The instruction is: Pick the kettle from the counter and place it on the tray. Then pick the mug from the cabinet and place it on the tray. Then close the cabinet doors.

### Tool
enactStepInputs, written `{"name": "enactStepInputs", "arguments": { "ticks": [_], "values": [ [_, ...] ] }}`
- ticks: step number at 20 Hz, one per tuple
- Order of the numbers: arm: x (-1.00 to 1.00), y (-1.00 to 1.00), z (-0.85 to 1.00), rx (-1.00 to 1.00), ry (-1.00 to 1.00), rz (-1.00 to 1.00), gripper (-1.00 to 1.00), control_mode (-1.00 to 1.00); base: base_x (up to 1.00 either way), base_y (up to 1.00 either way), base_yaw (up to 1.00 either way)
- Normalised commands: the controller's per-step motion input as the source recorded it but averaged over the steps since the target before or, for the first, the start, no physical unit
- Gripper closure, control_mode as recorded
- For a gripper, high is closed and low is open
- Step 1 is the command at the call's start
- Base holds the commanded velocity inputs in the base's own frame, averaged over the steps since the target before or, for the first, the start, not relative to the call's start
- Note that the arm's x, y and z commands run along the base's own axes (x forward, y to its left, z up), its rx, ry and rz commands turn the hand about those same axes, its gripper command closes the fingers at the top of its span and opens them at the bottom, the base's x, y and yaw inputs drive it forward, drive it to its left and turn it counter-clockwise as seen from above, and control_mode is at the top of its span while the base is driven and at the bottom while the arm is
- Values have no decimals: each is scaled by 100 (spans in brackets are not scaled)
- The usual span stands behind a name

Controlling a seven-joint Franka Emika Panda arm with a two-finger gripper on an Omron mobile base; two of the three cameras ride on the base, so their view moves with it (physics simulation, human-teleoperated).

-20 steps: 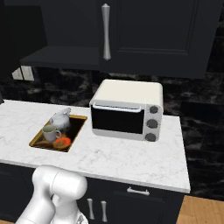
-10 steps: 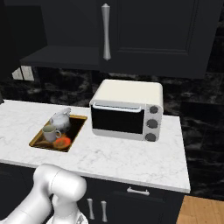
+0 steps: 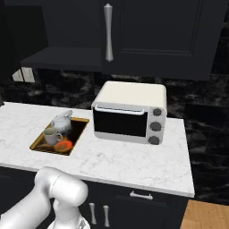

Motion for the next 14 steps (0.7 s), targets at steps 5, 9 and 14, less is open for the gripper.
{"name": "enactStepInputs", "arguments": {
  "ticks": [5,9,14],
  "values": [
    [-2,-95,54,0,0,-12,100,-100,0,0,0],
    [2,-100,18,-1,4,-14,100,-100,0,0,0],
    [66,-90,4,0,1,-5,100,-100,0,0,0]
  ]
}}
